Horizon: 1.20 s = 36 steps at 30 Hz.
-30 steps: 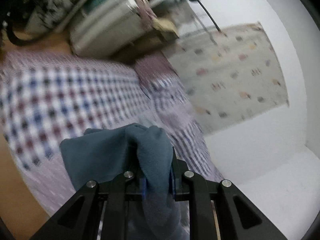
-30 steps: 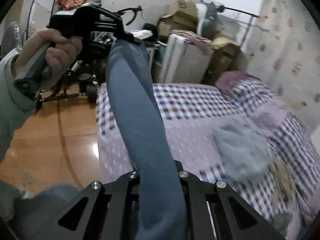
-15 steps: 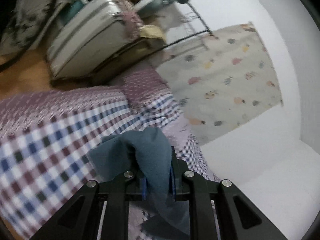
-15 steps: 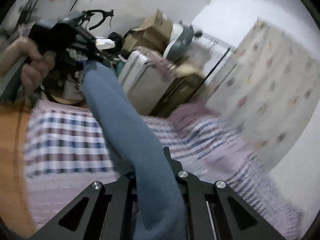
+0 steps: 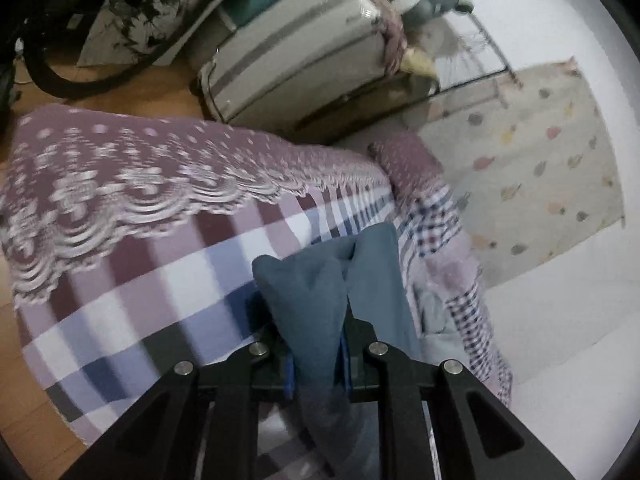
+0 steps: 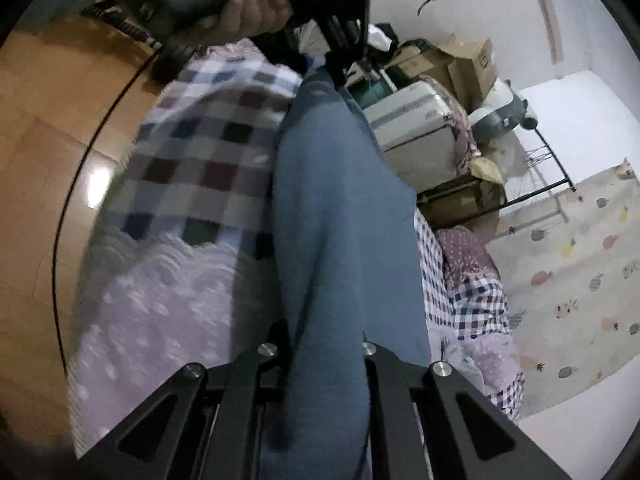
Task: Fold clothes
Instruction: 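Carry the shirt to the bed corner and lower it with both grippers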
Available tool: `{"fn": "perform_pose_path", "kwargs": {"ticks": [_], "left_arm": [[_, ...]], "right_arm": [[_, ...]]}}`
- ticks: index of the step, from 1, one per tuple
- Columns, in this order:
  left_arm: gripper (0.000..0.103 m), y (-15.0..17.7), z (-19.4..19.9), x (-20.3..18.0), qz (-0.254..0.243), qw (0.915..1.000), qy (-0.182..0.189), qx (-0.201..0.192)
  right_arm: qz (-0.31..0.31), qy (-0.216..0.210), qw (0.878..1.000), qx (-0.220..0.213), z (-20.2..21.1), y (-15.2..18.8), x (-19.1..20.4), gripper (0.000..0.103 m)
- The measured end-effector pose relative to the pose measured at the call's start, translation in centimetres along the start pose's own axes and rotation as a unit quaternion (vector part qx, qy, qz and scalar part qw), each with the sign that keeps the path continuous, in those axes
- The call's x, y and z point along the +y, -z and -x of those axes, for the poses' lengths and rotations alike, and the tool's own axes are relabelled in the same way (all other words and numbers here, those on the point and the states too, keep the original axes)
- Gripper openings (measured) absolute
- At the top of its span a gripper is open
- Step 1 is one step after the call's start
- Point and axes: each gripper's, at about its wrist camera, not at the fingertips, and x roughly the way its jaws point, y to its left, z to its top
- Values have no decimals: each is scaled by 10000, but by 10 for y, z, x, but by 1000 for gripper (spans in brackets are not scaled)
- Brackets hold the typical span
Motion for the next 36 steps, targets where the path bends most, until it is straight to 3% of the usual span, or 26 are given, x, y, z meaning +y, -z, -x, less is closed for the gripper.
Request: {"fn": "perform_pose_path", "kwargs": {"ticks": [4,6,9,10,11,12,14,15,18,20,22,25,29,36], "left_arm": [[16,12,22,2,-241,9985,316,-379],[16,14,16,11,-208,9993,66,-288],[26,18,10,30,101,9994,-303,-99],[28,18,12,31,187,9990,-399,-94],[37,19,16,30,262,9984,-486,-114],[55,19,22,26,232,9970,-717,-176],[76,18,43,22,176,9936,-991,-504],[79,17,54,20,156,9915,-1101,-682],[79,17,88,16,84,9860,-1288,-1052],[80,20,111,12,-40,9832,-1342,-1234],[82,33,135,-3,-454,9756,-1573,-1465],[84,58,153,-44,-1297,9591,-1832,-1723],[86,102,162,-97,-2063,9534,-1523,-1591],[87,181,146,-206,-2582,9560,-523,-1294]], "right_arm": [[-44,43,9999,-92,9,3,6,7],[-95,-228,9997,-36,12,6,8,9],[-172,-635,9978,48,16,11,11,28],[-189,-770,9968,34,19,14,11,41],[-194,-857,9961,-56,27,19,10,47],[-211,-857,9960,-148,37,24,8,53],[-264,-881,9953,-313,56,36,3,56],[-348,-940,9944,-345,66,44,0,56],[-727,-1027,9911,-425,97,72,-14,58],[-1095,-1008,9877,-476,120,98,-27,65],[-1436,-922,9838,-546,145,125,-39,73],[-1799,-415,9804,-690,190,166,-47,79],[-2303,54,9708,-674,242,210,-54,82],[-3326,819,9385,-435,315,287,-90,92]]}}
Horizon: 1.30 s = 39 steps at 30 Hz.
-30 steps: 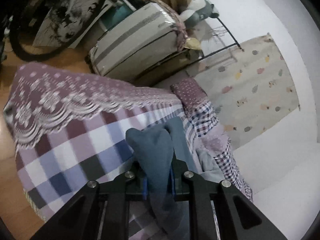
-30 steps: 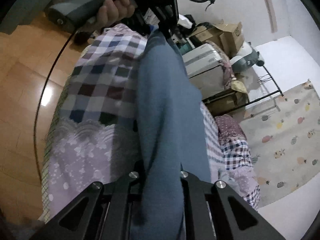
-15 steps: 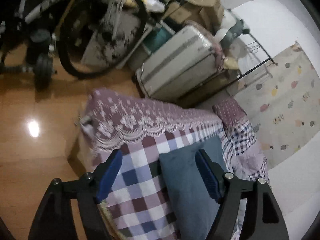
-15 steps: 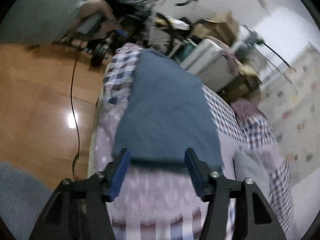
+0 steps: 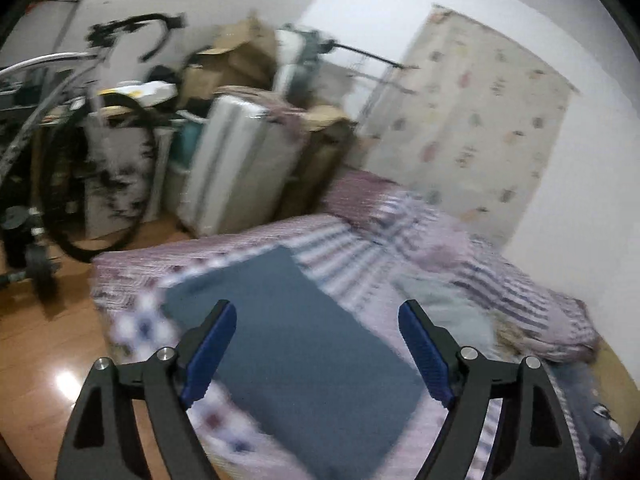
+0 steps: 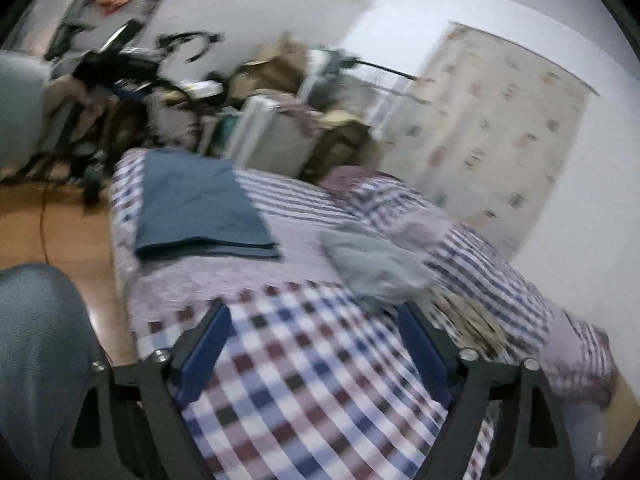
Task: Fold clothes
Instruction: 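Open both grippers and pull them back from the placed shirt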
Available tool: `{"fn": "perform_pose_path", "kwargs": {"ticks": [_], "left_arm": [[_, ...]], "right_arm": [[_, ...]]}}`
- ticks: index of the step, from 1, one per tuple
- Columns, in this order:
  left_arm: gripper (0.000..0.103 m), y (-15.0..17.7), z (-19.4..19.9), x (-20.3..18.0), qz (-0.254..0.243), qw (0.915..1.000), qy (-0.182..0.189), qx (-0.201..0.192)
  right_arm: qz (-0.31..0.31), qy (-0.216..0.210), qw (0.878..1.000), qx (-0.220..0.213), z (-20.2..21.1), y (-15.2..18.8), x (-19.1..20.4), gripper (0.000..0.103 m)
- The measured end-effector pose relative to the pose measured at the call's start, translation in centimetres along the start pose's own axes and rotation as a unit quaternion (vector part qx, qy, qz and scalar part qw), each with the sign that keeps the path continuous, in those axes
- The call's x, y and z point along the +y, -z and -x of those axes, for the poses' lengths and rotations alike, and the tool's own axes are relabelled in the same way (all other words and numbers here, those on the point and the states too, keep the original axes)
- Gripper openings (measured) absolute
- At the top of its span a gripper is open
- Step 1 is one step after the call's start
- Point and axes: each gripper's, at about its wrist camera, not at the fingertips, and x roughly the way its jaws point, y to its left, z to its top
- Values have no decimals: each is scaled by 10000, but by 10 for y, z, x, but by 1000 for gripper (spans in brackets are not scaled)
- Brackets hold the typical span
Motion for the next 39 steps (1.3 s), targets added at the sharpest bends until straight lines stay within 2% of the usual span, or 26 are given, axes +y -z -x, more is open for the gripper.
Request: {"fn": "perform_pose_path", "kwargs": {"ticks": [6,11,14,18,21,24,26,32,35,39], "left_arm": [[89,23,1,-125,-479,9945,925,140],[89,63,-4,-230,-768,9865,1386,410],[89,93,-11,-290,-938,9757,1815,787],[89,128,-29,-358,-1205,9615,2196,1130],[89,153,-48,-398,-1272,9523,2390,1409],[89,181,-72,-433,-1276,9436,2526,1719],[89,202,-90,-452,-1369,9414,2457,1864],[89,264,-163,-485,-1847,9398,1803,2241],[89,294,-200,-491,-2172,9358,1471,2356],[89,332,-239,-489,-2327,9302,1086,2622]], "right_arm": [[-1112,670,9915,-30,49,24,-80,94],[-1813,1263,9753,37,83,52,-152,99],[-2225,1478,9637,41,100,68,-190,100],[-2795,1669,9455,14,113,89,-237,102],[-3193,1672,9328,47,110,104,-270,102],[-3621,1566,9187,182,88,124,-300,102],[-3923,1493,9069,368,64,140,-319,102],[-4637,1264,8709,1027,-23,197,-359,102],[-4694,1214,8624,1456,-65,227,-362,102],[-4589,1170,8598,1909,-102,259,-354,102]]}}
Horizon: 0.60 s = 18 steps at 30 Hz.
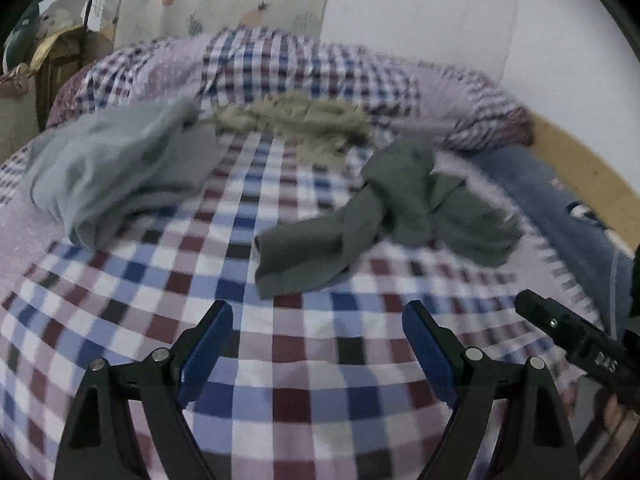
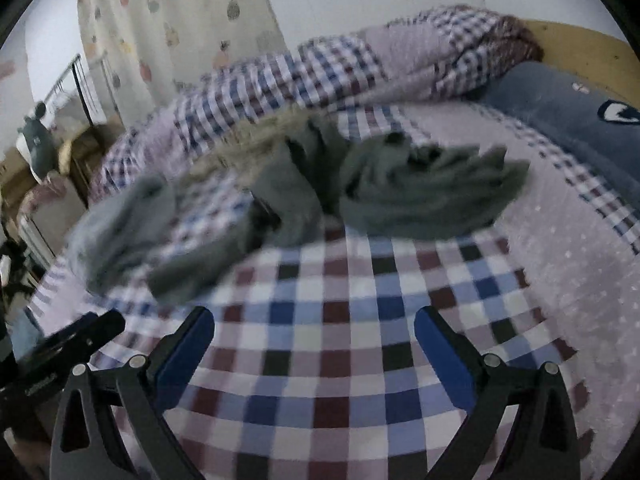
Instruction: Fold clothes
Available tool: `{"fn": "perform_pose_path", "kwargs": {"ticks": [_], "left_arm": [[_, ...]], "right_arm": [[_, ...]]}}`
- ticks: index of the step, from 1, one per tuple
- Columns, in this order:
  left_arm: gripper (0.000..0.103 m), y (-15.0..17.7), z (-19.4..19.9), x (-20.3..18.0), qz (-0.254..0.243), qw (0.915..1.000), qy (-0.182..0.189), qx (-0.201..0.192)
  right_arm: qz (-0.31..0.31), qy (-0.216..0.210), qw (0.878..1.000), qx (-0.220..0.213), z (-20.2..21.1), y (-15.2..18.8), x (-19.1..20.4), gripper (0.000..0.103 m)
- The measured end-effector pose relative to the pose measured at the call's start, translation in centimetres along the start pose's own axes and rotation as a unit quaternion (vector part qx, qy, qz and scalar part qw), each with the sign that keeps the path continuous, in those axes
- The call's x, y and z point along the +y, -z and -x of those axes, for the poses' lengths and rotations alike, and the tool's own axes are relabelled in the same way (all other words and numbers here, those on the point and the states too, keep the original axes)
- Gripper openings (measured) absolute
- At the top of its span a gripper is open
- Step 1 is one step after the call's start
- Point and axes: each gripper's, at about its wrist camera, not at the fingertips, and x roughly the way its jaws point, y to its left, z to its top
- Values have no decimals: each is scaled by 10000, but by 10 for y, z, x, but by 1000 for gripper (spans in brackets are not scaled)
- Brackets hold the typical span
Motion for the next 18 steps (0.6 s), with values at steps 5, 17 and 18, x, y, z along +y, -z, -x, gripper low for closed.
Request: {"fn": "perform_pose_path", "kwargs": {"ticks": [5,17,18], "left_arm": [[89,13,-35,-6,-165,9980,-341,504],[102,28,-54,-24,-730,9923,-718,697],[102,28,-54,-24,-744,9922,-730,690]], "right_arm": [[133,228,9983,511,-43,17,-6,102],[483,646,9918,990,-67,35,2,103],[470,634,9919,991,-67,35,1,103]]}}
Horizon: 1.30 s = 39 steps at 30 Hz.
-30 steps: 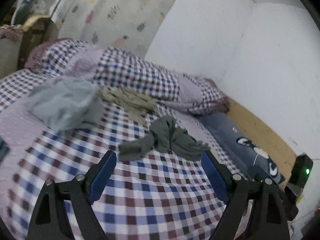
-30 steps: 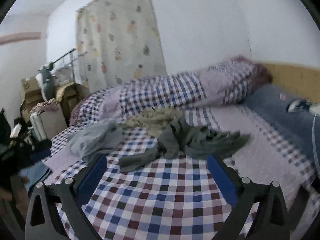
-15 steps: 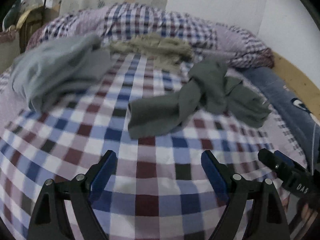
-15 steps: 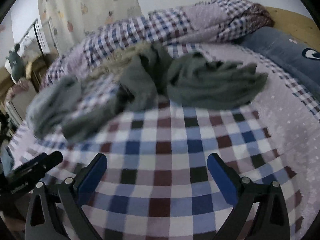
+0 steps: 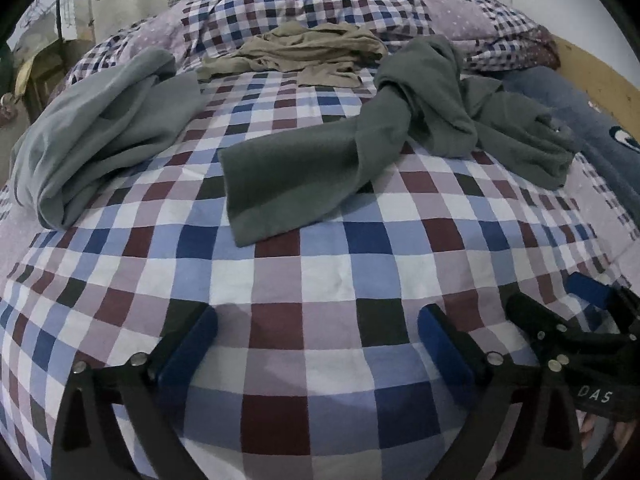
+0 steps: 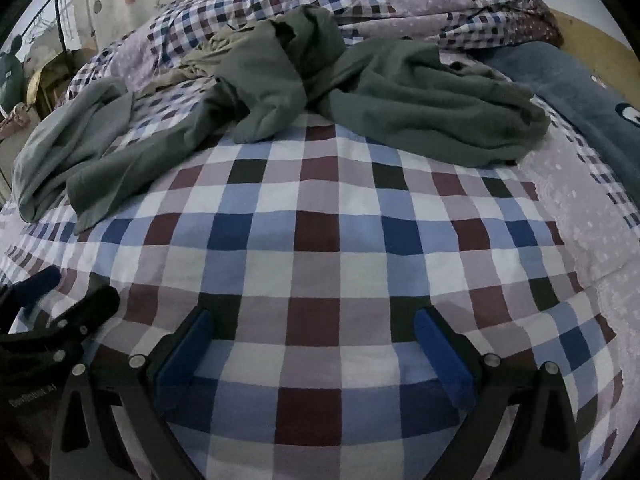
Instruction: Fold clothes
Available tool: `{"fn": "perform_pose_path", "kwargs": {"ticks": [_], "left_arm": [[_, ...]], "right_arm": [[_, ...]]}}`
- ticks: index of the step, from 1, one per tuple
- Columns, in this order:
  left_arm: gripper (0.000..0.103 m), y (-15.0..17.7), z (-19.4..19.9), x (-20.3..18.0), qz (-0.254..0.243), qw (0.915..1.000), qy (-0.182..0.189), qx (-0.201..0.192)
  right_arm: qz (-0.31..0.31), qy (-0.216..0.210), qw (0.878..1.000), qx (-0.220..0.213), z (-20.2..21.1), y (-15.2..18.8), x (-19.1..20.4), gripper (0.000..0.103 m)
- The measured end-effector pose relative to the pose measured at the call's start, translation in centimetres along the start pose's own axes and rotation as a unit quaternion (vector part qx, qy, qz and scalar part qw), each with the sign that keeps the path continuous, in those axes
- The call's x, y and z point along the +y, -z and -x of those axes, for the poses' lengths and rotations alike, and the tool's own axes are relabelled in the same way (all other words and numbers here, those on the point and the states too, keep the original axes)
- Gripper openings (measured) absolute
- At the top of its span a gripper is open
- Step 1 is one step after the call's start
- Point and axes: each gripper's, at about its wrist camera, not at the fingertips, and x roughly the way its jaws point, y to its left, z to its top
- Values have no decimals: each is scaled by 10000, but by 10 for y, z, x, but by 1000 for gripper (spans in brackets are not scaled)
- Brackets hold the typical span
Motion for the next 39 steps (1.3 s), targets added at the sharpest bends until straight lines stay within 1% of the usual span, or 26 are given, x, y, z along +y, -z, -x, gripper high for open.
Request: {"fn": "perform_pose_path", "kwargs": {"ticks": [8,18,39], "left_arm": [[102,1,1,-1,-53,10000,-82,-11],[102,-2,-4,0,-7,10000,12,36],[102,-1,-3,-1,-2,10000,-4,17]], "right_arm": [[30,51,10000,-16,-2,0,2,103],[38,50,10000,-9,-4,-1,1,103],[-24,68,10000,-21,-4,-1,0,103]]}}
